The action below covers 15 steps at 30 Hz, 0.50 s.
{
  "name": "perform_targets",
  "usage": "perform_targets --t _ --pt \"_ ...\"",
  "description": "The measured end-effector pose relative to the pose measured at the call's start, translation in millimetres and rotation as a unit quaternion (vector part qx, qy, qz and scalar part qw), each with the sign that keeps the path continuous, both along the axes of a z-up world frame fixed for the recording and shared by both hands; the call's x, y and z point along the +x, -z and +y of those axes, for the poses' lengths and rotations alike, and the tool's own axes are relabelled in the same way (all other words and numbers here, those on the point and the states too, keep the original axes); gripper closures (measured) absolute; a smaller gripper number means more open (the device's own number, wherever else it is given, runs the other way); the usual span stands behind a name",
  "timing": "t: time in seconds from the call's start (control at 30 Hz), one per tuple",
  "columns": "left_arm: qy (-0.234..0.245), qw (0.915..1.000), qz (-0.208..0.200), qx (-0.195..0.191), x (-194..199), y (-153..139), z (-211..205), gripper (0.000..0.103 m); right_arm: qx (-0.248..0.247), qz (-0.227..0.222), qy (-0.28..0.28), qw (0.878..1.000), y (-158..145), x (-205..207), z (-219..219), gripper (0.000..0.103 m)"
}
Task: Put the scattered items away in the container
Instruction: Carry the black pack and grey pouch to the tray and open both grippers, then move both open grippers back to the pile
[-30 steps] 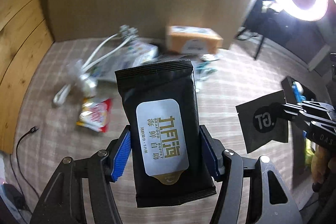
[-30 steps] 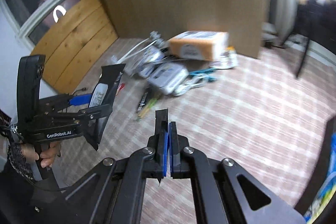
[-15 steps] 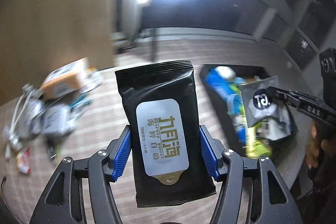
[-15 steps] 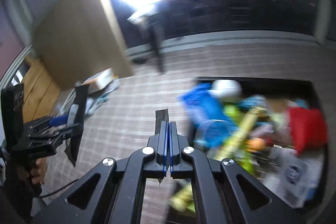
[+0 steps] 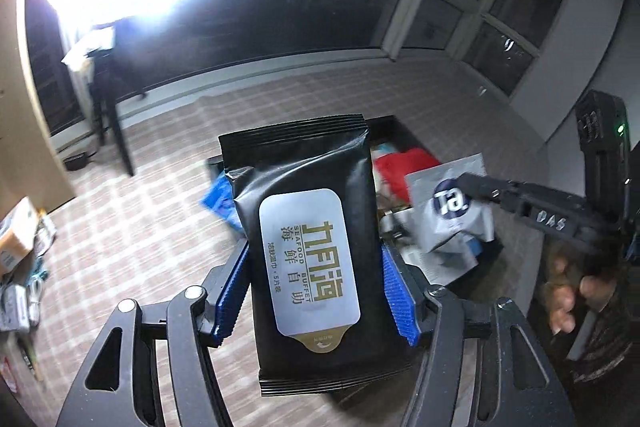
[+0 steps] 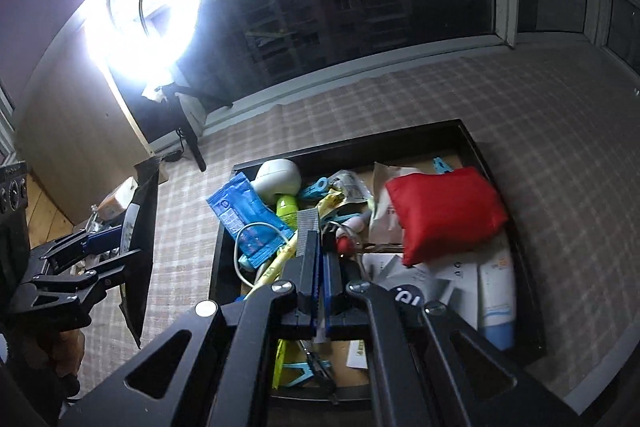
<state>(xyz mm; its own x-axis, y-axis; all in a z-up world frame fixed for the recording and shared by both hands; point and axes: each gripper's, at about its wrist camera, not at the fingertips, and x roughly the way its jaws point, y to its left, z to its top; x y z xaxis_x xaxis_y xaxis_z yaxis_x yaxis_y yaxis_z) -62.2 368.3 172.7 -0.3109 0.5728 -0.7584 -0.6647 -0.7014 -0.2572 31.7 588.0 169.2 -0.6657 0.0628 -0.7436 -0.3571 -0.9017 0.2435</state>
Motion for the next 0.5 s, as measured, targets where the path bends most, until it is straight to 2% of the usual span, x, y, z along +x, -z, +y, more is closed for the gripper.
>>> perform_targets --t 0.03,0.07,0.1,0.2,0.5 --pt "0.003 1.0000 -0.001 0.001 1 -1 4 0.034 0.004 -0.004 0.014 1.000 0 2 3 0.054" --pt "0.003 1.0000 0.003 -0.001 3 -1 7 0.028 0.011 -0.006 0.032 0.999 -1 3 6 0.038" --pt "0.000 0.9999 0.012 -0.006 4 -2 8 0.028 0.020 0.001 0.046 0.999 -3 5 7 0.026" --pt "0.003 0.9997 0.018 -0.019 5 1 10 0.028 0.034 0.018 0.054 0.998 -8 7 8 0.026" --pt "-0.013 0.9994 0.013 -0.031 1 10 -9 0.031 0.037 0.015 0.026 0.999 -6 -10 -6 0.026"
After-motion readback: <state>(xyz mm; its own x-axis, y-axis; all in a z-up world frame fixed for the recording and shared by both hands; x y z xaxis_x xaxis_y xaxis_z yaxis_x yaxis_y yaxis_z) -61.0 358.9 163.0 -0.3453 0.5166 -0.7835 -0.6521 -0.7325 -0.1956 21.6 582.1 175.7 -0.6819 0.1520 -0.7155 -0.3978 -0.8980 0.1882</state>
